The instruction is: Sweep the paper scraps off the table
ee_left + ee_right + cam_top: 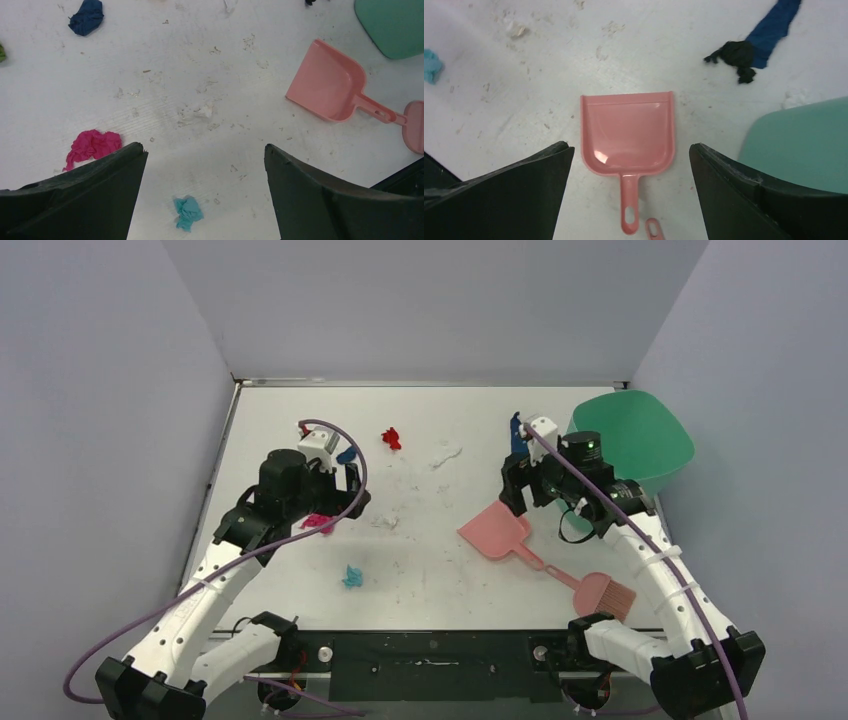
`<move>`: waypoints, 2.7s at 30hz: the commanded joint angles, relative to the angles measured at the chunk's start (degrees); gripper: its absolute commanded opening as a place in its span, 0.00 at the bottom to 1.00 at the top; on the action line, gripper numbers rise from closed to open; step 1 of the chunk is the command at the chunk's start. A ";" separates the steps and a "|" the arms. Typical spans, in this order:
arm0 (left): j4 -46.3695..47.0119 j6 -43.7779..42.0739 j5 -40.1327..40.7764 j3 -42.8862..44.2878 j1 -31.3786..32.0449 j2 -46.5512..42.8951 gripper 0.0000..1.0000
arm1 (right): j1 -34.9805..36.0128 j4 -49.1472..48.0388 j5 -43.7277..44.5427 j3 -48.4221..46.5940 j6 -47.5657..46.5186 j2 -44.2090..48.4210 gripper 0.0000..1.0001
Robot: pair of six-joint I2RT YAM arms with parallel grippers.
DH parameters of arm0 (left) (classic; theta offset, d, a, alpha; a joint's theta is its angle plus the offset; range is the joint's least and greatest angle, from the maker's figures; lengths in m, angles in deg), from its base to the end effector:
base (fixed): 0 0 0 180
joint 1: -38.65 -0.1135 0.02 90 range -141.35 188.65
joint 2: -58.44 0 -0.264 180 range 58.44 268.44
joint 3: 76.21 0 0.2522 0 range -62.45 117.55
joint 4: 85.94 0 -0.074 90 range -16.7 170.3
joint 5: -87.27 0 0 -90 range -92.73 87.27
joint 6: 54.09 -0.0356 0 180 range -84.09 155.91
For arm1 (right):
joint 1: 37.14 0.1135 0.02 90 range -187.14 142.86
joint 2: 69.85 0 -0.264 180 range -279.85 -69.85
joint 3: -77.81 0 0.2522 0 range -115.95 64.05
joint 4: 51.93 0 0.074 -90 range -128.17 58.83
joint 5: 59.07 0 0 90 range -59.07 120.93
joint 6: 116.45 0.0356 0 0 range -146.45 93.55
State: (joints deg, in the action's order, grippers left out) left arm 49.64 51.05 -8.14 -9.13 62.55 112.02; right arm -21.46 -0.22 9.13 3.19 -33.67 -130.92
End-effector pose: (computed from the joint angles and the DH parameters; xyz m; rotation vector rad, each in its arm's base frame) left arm 0.1837 -0.0851 0.3286 0.2214 2.1376 -0.5025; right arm 0.2098 0.0726 0.3375 -0.6438 2.1329 0.5055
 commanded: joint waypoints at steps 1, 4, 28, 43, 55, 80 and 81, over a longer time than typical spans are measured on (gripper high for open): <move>7.55 1.96 -2.26 -2.37 1.09 -0.13 0.86 | 3.78 -3.54 -2.50 4.36 -2.76 -0.59 0.90; 9.93 2.21 -2.57 -5.20 1.75 -0.75 0.86 | 4.92 0.23 -8.70 5.26 -11.65 -3.35 0.90; 14.57 3.06 1.33 -13.58 2.65 -2.76 0.81 | 4.24 7.96 6.29 15.20 -33.55 -1.45 0.97; 14.72 3.15 0.21 -13.67 3.06 -3.00 0.81 | -12.52 24.67 2.00 17.06 -54.93 -0.88 0.73; 14.64 2.71 0.25 -13.97 3.62 -3.53 0.81 | -19.01 19.68 -0.24 20.30 -61.28 -6.04 0.61; 14.12 2.03 0.94 -13.50 3.64 -1.76 0.81 | -18.69 12.24 2.61 23.48 -70.53 -17.38 0.58; 14.11 2.01 1.01 -13.51 3.68 -1.69 0.81 | -18.73 11.31 2.95 24.15 -70.51 -17.40 0.55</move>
State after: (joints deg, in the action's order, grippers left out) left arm 61.07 53.87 -7.31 -24.21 65.99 110.38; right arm -40.10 15.82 10.92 24.69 -101.36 -147.51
